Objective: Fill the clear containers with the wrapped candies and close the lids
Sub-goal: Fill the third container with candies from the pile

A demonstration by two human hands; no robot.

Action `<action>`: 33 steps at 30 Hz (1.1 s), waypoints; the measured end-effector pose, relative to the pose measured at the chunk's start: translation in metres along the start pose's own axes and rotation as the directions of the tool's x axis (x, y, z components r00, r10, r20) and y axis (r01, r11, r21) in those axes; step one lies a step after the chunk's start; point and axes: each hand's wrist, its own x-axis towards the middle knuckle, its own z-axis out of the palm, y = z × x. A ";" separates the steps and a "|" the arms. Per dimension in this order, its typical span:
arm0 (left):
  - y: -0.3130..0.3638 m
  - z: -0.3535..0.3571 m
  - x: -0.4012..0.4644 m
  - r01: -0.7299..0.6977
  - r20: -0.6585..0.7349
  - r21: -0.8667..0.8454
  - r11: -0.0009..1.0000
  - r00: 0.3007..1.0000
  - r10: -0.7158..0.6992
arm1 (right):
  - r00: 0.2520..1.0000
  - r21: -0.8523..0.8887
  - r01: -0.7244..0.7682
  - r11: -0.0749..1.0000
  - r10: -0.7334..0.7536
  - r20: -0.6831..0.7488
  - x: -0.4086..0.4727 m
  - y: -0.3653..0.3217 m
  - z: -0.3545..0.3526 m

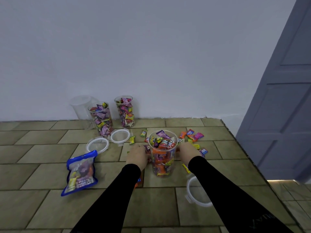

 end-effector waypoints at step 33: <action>0.031 -0.047 -0.032 -0.445 -0.478 -0.545 0.710 0.861 0.173 | 0.833 0.824 0.381 0.419 0.231 -0.502 -0.036 -0.072 -0.064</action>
